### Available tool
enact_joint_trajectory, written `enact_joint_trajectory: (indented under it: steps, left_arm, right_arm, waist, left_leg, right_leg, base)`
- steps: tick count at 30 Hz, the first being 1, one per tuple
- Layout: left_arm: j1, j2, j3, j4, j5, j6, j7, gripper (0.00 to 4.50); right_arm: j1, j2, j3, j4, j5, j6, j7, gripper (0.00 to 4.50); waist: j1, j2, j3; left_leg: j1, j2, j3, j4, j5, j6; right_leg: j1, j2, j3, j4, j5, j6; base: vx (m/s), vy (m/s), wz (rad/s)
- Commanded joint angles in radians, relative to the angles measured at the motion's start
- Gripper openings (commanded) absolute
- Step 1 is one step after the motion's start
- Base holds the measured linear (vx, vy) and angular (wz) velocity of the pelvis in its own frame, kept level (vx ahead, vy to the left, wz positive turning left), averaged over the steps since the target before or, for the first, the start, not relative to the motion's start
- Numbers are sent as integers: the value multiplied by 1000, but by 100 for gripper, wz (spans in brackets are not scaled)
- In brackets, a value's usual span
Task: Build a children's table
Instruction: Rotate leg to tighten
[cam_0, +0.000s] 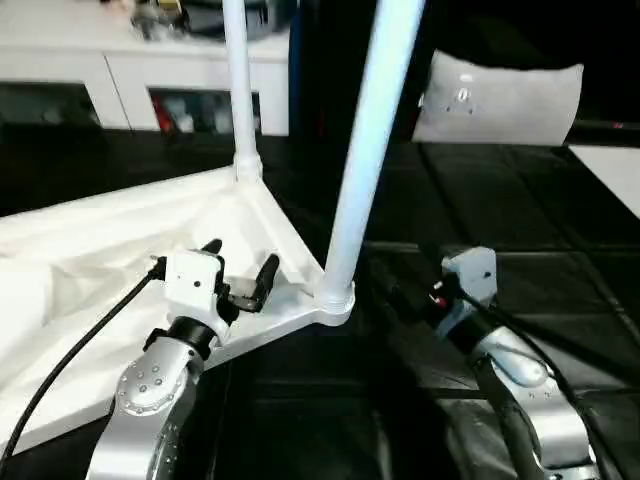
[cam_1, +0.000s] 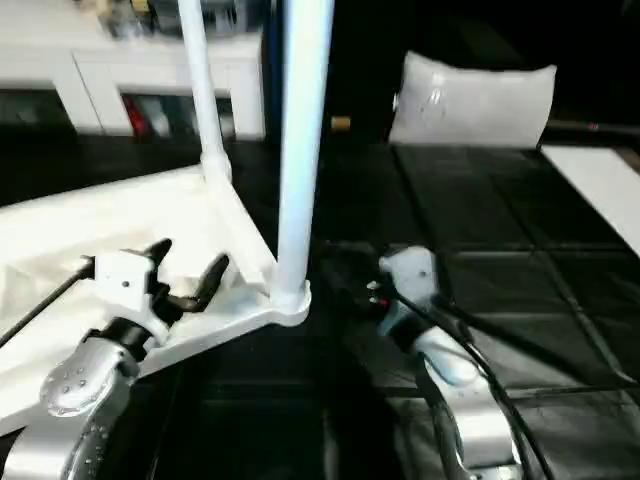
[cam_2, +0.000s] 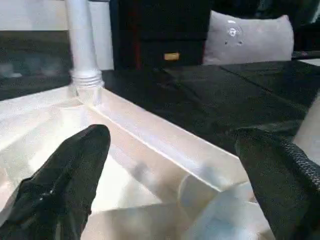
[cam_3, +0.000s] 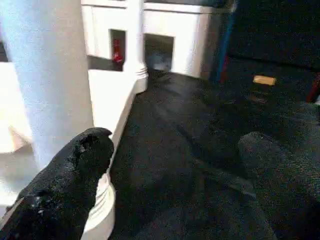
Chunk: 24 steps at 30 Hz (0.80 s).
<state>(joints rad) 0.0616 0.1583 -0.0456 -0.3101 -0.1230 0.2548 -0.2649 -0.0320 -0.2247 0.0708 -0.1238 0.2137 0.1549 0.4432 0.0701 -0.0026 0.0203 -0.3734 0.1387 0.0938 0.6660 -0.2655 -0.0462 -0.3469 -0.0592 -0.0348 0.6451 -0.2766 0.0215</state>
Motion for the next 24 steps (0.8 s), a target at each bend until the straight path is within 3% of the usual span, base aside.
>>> enact_joint_trajectory:
  steps: [1,2,3,5,6,7,8,9,11,12,14,16,17,18,20,24]
  left_arm:
    - [-27,29,-13,22,2,-4,-36,444]
    - [-36,55,-20,30,-15,9,-80,444]
    - [-42,81,-26,32,-29,23,-121,444]
    - [-50,113,-32,28,-52,58,-176,444]
    - [-54,126,-37,25,-59,77,-193,444]
    - [-59,141,-46,18,-69,98,-218,444]
    - [-61,155,-54,12,-82,117,-244,444]
    - [-61,171,-66,6,-93,134,-272,444]
    - [-65,223,-105,1,-94,161,-335,444]
    - [-73,258,-133,10,-73,171,-364,409]
    - [-89,296,-164,32,-38,168,-396,406]
    - [-112,301,-169,61,-22,155,-409,395]
    - [-127,300,-168,77,-18,165,-406,366]
    - [-142,305,-169,89,-15,174,-407,361]
    - [-176,321,-178,114,-3,201,-405,360]
    - [-207,340,-184,139,1,241,-401,315]
  right_arm:
    - [-2,-23,-14,-17,35,30,51,450]
    - [1,-36,-10,-21,43,41,75,450]
    - [4,-53,-8,-25,42,47,93,450]
    - [3,-77,-6,-27,46,55,116,450]
    - [0,-86,-9,-26,54,61,124,450]
    - [-8,-97,-12,-19,53,57,133,450]
    - [-14,-109,-11,-13,47,50,140,450]
    - [-17,-118,-12,-11,47,60,145,450]
    - [-22,-149,-6,-21,56,108,173,450]
    - [-27,-164,-3,-27,59,117,195,450]
    - [-38,-181,1,-30,64,121,221,450]
    - [-45,-188,4,-27,69,123,237,450]
    - [-44,-193,7,-30,74,130,246,450]
    - [-41,-197,12,-35,77,136,253,450]
    - [-32,-206,20,-45,77,144,262,450]
    - [-25,-211,26,-48,68,150,258,450]
  waist:
    - [-1,10,-28]
    - [-2,16,-26]
    - [-3,13,-19]
    - [-8,8,-11]
    - [-10,5,-4]
    - [-8,8,0]
    - [-5,6,-2]
    - [-4,5,-2]
    - [-2,3,-6]
    - [-1,5,-8]
    - [-1,4,-9]
    - [-3,3,-18]
    - [-3,4,-20]
    - [-3,6,-22]
    - [-2,10,-21]
    - [-3,12,-16]
  left_leg:
    - [13,62,-7,-98,160,45]
    - [14,66,-9,-106,63,31]
    - [19,71,-10,-120,-80,9]
    - [21,73,-5,-133,-183,2]
    - [22,71,0,-140,-226,1]
    - [23,71,1,-143,-251,-3]
    - [30,71,7,-141,-261,-9]
    - [29,74,9,-143,-239,-9]
    - [25,73,12,-145,-190,-1]
    - [25,75,13,-145,-173,6]
    - [23,74,15,-145,-159,17]
    - [18,75,17,-138,-90,25]
    - [17,75,18,-136,-64,30]
    - [16,73,21,-130,-22,41]
    - [14,74,19,-132,-25,45]
    - [16,75,20,-137,-79,30]
  right_leg:
    - [38,-67,36,-59,248,-188]
    - [41,-72,38,-62,190,-196]
    - [41,-75,40,-71,87,-204]
    - [40,-80,45,-82,-32,-209]
    - [37,-83,49,-93,-134,-201]
    - [34,-85,51,-100,-206,-192]
    - [28,-89,56,-109,-295,-178]
    - [24,-88,58,-111,-308,-174]
    - [26,-81,56,-107,-258,-172]
    - [25,-81,56,-102,-211,-180]
    - [25,-77,53,-100,-167,-187]
    - [29,-76,50,-90,-67,-203]
    - [28,-75,49,-86,-26,-210]
    - [29,-74,46,-79,70,-233]
    - [31,-73,42,-76,91,-241]
    - [29,-74,42,-82,25,-252]
  base:
    - [0,0,0]
    - [-74,-15,-1]
    - [-74,-15,-1]
    - [-82,-26,0]
    - [-80,-28,-1]
    - [-77,-36,-2]
    - [-62,-44,0]
    - [-62,-44,0]
    - [0,0,0]
    - [0,0,0]
    - [0,0,0]
    - [0,0,0]
    - [0,0,0]
    - [0,0,0]
    - [0,0,0]
    - [0,0,0]
